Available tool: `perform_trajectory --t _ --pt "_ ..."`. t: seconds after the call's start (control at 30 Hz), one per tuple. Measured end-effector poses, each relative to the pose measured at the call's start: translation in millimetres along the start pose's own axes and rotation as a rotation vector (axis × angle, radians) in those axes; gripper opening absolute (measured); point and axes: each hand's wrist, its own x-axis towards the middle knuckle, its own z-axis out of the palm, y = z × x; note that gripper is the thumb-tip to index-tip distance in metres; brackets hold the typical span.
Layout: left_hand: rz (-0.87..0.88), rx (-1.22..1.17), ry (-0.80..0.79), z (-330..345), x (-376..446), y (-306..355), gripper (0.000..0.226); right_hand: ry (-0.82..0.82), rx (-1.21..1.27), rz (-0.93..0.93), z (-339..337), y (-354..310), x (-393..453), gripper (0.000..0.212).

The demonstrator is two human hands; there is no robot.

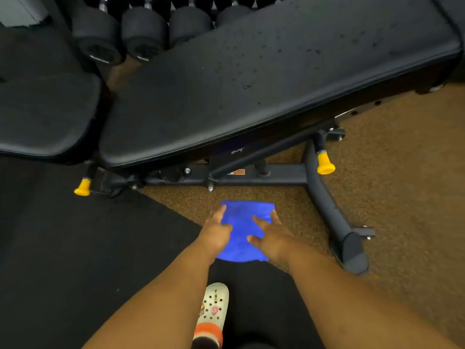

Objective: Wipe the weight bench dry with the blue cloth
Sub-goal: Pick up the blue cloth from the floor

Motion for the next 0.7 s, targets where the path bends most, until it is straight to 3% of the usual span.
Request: perform_trajectory --t 0.07,0.23,0.4,0.53,0.63,0.7 --pt "-0.095 -0.121 -0.01 2.1 9.2 -3.2 0.059 -0.036 0.055 0.057 4.3 7.1 8.1 0.069" --pt "-0.141 -0.055 -0.023 5.8 25.1 -4.5 0.044 -0.084 0.044 0.091 11.5 11.5 24.2 0.056" --pt "-0.193 -0.12 -0.006 11.9 37.6 -3.9 0.041 0.051 0.372 0.128 23.6 24.9 45.4 0.033" --pt "-0.265 -0.199 0.012 13.5 43.3 -2.4 0.034 0.068 0.63 0.151 27.4 29.5 47.6 0.024" --pt "-0.214 -0.185 0.071 13.3 42.5 -0.9 0.034 0.101 0.659 0.164 25.6 30.3 47.4 0.021" --pt "-0.086 -0.073 0.114 11.4 35.9 1.8 0.037 0.176 0.699 0.179 23.3 29.5 45.1 0.018"
